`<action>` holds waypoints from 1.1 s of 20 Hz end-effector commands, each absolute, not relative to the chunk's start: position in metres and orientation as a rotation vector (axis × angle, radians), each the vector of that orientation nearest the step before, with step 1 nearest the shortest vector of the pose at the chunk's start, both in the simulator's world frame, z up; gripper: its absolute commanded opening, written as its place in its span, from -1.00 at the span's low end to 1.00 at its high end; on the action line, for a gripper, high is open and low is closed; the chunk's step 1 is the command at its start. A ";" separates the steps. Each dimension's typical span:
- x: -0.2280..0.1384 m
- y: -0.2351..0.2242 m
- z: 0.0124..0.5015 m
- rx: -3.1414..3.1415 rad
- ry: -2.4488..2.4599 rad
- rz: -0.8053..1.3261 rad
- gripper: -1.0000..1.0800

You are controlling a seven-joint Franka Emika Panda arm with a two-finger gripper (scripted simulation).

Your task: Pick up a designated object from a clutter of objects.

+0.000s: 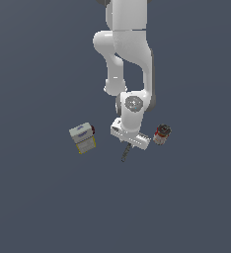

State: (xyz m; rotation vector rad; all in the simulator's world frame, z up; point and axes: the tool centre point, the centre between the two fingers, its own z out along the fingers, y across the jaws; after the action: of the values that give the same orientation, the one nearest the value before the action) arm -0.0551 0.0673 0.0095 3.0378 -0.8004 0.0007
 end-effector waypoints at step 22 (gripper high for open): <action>-0.057 0.061 0.059 3.037 -0.803 0.002 -1.00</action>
State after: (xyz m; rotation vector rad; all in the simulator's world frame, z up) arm -0.0569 0.0622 0.0498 3.0367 -0.8027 0.0002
